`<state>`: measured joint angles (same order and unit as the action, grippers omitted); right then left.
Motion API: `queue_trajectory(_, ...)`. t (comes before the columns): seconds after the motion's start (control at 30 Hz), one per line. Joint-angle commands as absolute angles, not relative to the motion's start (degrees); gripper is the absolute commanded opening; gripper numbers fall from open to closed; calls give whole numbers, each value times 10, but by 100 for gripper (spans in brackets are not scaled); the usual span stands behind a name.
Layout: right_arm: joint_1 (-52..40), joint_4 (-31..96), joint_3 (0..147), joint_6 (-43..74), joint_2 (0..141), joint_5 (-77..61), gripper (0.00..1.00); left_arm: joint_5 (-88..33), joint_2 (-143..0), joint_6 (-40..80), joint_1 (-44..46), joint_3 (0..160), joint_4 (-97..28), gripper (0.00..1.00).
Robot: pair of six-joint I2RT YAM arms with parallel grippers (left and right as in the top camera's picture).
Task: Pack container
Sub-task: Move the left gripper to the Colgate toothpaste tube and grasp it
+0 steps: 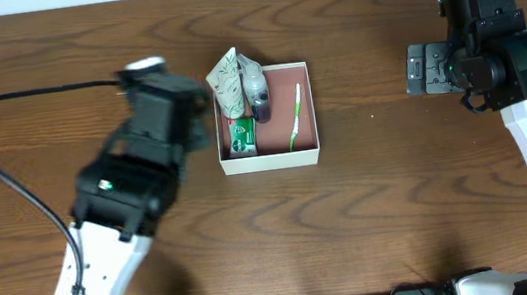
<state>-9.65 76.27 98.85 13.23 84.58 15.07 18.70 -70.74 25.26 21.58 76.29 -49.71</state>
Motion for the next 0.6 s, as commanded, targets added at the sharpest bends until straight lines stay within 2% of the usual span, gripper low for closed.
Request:
queue_trajectory(0.0,-94,763,995,141,843,159,99,204,-750,213,157,763,-490,57)
queue_trajectory(0.13,-94,763,995,141,843,159,99,200,-818,200,91,763,-448,61)
queue_trajectory(0.27,-94,763,995,141,843,159,99,134,-894,156,45,763,-395,61)
queue_trajectory(0.57,-94,763,995,141,843,159,99,119,-1036,123,30,763,-332,63)
